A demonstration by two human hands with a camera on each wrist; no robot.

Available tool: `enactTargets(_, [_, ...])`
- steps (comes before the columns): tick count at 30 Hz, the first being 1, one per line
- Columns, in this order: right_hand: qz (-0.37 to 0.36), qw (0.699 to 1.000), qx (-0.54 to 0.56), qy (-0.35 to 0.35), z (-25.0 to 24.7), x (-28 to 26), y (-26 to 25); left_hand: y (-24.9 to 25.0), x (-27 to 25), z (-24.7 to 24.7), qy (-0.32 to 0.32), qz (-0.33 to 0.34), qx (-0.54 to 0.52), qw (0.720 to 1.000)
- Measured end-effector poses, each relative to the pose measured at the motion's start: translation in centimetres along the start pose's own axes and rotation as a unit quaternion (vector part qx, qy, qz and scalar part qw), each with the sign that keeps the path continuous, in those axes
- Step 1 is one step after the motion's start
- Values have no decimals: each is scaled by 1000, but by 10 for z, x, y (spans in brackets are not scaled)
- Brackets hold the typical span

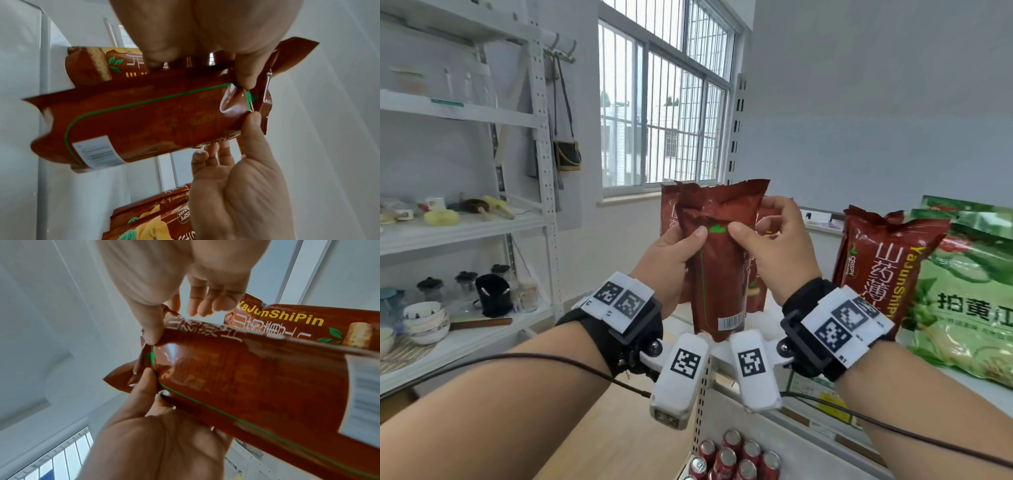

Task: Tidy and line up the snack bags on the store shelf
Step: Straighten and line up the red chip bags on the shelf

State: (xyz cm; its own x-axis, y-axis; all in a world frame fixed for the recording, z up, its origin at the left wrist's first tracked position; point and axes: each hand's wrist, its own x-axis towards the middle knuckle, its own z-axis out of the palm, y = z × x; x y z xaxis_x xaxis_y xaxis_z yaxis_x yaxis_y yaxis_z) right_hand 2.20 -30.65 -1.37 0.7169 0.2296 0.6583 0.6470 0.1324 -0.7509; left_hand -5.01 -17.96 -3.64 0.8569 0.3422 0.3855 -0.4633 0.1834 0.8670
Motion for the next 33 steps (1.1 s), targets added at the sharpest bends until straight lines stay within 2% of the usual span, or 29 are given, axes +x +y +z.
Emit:
enactTargets(9, [3, 999, -36, 39, -9, 4, 7, -8, 5, 8, -27, -3, 41, 999])
enactTargets(12, [7, 999, -45, -20, -11, 2, 3, -8, 4, 11, -44, 19, 55, 997])
enactTargets(14, [21, 996, -17, -87, -11, 0, 3, -6, 4, 11, -88, 28, 62, 994])
enactTargets(16, [36, 992, -6, -120, -11, 0, 4, -5, 4, 12, -125, 12, 64, 990])
enactTargets(21, [83, 993, -64, -53, -9, 8, 15, -8, 5, 11, -116, 2, 97, 989])
enactTargets(23, [90, 991, -88, -53, -8, 9, 19, -9, 5, 9, -111, 6, 106, 988])
enactTargets(26, [95, 991, -66, -66, -9, 13, 24, -10, 5, 7, -81, -3, 115, 990])
enactTargets(33, [110, 989, -95, -31, -11, 23, 40, -14, 6, -1, -76, -12, 160, 984])
